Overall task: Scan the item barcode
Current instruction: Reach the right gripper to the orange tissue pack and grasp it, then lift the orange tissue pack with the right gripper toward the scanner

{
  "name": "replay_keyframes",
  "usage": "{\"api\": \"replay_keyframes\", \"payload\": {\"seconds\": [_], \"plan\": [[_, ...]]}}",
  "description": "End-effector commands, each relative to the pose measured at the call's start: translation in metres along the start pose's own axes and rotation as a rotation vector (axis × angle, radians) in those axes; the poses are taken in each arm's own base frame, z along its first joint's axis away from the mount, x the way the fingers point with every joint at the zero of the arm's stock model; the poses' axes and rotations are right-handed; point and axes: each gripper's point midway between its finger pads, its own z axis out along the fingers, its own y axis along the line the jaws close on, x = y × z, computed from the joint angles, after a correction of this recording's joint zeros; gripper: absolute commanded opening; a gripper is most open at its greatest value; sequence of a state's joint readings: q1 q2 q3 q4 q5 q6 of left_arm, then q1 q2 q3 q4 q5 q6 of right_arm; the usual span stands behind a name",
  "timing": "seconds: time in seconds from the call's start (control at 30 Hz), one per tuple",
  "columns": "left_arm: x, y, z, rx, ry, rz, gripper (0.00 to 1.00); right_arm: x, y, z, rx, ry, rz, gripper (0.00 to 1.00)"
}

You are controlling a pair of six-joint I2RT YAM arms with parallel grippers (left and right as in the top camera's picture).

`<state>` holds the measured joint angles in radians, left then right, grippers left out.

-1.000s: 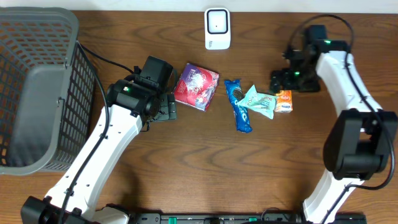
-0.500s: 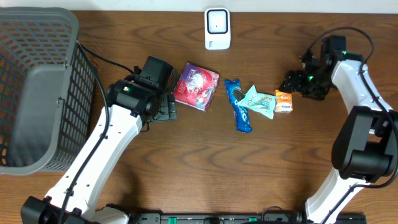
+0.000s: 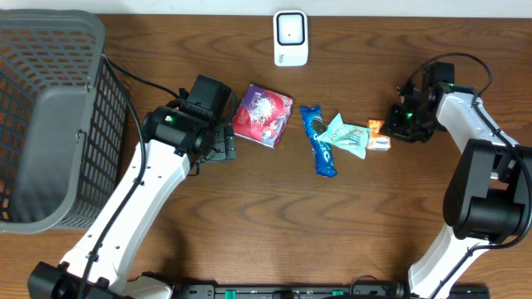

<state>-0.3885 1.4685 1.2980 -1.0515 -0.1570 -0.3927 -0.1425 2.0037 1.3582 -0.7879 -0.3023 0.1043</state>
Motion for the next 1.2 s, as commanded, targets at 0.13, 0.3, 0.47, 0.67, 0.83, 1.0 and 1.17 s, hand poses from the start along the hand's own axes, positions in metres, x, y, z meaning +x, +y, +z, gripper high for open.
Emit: {"api": "replay_keyframes", "payload": {"seconds": [0.13, 0.3, 0.47, 0.67, 0.83, 1.0, 1.17], "plan": [[0.0, 0.001, 0.0, -0.013, 0.0, -0.001, 0.98, -0.001, 0.008, -0.003, -0.043, -0.009, 0.012, 0.56], [0.0, 0.001, 0.0, -0.012, 0.0, -0.001, 0.98, -0.001, -0.006, 0.003, 0.029, -0.025, 0.01, 0.47], [0.0, 0.001, 0.0, -0.012, 0.0, -0.001, 0.98, 0.001, -0.004, 0.006, 0.008, -0.025, 0.072, 0.1], [0.0, 0.001, 0.0, -0.013, 0.0, -0.001, 0.98, 0.004, 0.031, -0.002, -0.188, 0.015, 0.101, 0.01], [0.0, 0.001, 0.0, -0.012, 0.0, -0.001, 0.98, -0.003, 0.064, -0.028, -0.392, 0.066, 0.254, 0.01], [0.0, 0.001, 0.0, -0.013, 0.0, -0.001, 0.98, -0.018, 0.083, -0.064, -0.553, 0.124, 0.461, 0.01], [0.0, 0.001, 0.0, -0.012, 0.0, -0.001, 0.98, -0.023, 0.104, -0.097, -0.776, 0.237, 0.617, 0.01]]}}
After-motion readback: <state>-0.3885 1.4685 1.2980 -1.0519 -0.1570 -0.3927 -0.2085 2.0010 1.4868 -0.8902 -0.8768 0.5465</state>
